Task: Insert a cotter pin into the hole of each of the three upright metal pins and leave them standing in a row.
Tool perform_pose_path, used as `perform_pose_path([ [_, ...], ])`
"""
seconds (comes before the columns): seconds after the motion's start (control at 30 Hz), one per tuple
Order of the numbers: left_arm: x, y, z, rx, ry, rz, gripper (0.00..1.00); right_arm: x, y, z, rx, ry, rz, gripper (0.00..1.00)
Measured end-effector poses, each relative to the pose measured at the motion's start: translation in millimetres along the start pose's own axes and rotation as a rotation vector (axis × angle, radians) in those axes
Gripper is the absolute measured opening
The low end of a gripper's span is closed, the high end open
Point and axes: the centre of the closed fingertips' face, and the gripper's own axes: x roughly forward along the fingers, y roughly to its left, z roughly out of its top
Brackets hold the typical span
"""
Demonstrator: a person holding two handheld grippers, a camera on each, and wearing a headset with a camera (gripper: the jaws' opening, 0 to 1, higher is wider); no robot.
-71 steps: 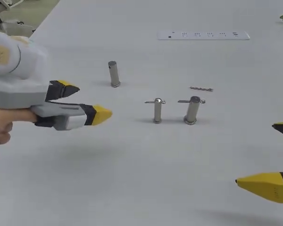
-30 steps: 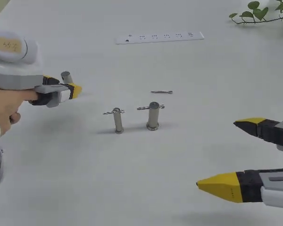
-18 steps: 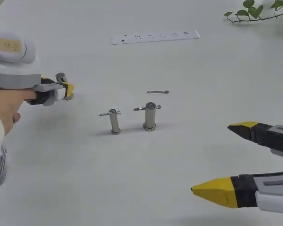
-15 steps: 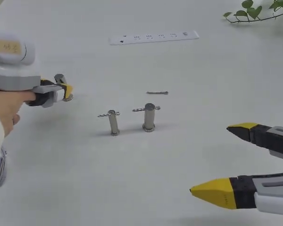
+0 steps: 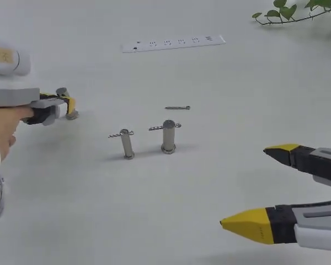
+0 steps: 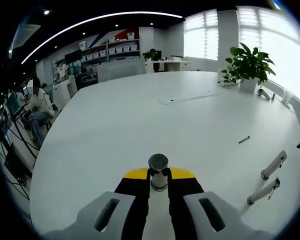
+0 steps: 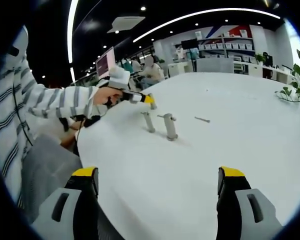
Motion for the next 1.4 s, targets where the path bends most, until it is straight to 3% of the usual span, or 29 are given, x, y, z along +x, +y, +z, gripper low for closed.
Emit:
perform_pose_path([
  [0.3, 0.2, 0.7, -0.1, -0.05, -0.012, -0.015, 0.11, -2.9, -1.6, -0.2, 0.007, -0.009, -0.012, 1.0],
  [0.4, -1.3, 3.3, -1.1, -0.013, -0.003, -0.006, 0.11, -3.8, -2.0, 0.5, 0.003, -0.008, -0.014, 1.0],
  [0.5, -4.2, 5.0, -1.1, -0.031, -0.003, -0.005, 0.11, -4.8, -3.0, 1.0, 0.003, -0.008, -0.017, 1.0],
  [0.63, -13.5, 5.5, 8.9, -0.018, -0.028, -0.012, 0.11, -5.5, -3.4, 1.6, 0.0, -0.011, -0.016, 1.0],
  [0.9, -42.8, 3.0, 30.5, -0.051, -0.082, -0.093, 0.11, -3.0, -0.4, 5.2, -0.015, -0.012, -0.001, 1.0],
  [0.93, -54.7, 0.3, 32.1, -0.04, -0.089, -0.098, 0.11, -2.5, 0.3, 5.5, -0.017, -0.012, 0.001, 1.0],
  [1.07, -71.2, -6.9, 35.7, -0.012, -0.101, -0.139, 0.11, -1.1, 2.8, 5.4, -0.025, -0.008, 0.01, 1.0],
  [1.1, -76.8, -10.1, 36.4, 0.043, -0.102, -0.152, 0.11, -0.9, 3.3, 5.3, -0.026, -0.009, 0.012, 1.0],
  [1.17, -85.4, -16.2, 35.0, 0.08, -0.094, -0.171, 0.11, -0.7, 4.1, 5.1, -0.03, -0.009, 0.014, 1.0],
  [1.3, -101.3, -34.6, 35.4, 0.128, -0.11, -0.266, 0.11, -1.1, 3.6, 3.1, -0.037, -0.001, 0.013, 1.0],
  [1.37, -108.5, -43.8, 35.6, 0.182, -0.117, -0.308, 0.11, -1.8, 3.9, 3.0, -0.037, -0.001, 0.015, 1.0],
  [1.4, -116.3, -55.3, 37.0, 0.23, -0.133, -0.359, 0.11, -1.9, 4.0, 3.0, -0.037, -0.001, 0.016, 1.0],
])
